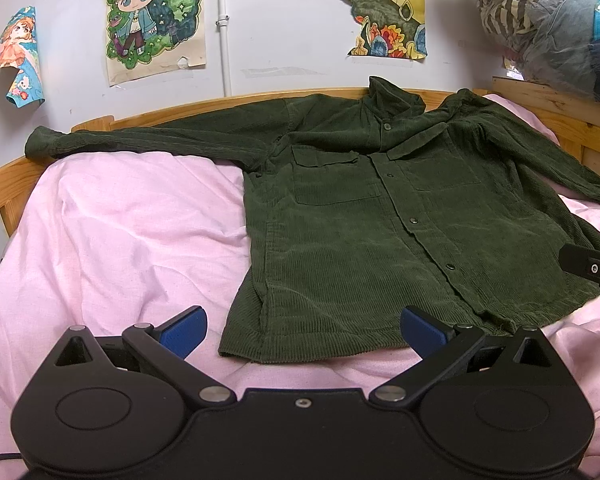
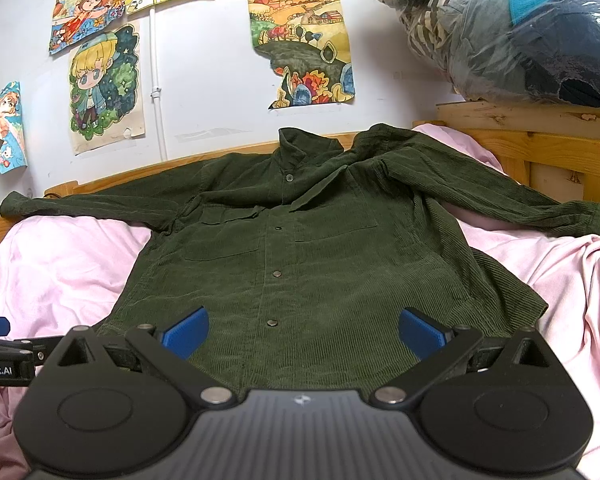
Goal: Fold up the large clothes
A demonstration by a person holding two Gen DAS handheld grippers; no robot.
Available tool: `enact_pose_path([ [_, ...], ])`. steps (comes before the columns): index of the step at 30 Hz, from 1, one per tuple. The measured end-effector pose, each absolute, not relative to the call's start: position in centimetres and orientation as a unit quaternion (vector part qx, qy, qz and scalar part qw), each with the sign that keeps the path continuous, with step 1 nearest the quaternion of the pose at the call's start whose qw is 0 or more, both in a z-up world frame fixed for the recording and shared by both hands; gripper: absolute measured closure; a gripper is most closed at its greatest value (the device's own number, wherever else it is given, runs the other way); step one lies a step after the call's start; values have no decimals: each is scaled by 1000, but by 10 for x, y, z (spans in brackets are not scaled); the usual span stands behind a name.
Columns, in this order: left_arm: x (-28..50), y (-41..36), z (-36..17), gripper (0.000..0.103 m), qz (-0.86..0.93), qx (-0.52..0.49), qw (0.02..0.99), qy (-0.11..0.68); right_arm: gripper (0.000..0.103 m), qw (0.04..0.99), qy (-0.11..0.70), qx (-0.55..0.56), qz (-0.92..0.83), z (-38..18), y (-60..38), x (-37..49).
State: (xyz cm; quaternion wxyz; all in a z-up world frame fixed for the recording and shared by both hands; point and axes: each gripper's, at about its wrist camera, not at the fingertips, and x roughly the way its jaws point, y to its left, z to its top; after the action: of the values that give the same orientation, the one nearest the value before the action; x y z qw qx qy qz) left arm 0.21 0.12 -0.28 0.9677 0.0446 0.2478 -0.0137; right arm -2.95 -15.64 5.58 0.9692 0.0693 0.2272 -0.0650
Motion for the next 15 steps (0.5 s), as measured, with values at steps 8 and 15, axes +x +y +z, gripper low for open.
enact_pose_path([
  [8, 3, 1, -1, 0, -14, 44, 968, 247, 0, 969, 227, 70, -65, 58, -156, -30],
  [15, 1, 1, -2, 1, -15, 44, 968, 247, 0, 969, 230, 71, -65, 51, -156, -29],
])
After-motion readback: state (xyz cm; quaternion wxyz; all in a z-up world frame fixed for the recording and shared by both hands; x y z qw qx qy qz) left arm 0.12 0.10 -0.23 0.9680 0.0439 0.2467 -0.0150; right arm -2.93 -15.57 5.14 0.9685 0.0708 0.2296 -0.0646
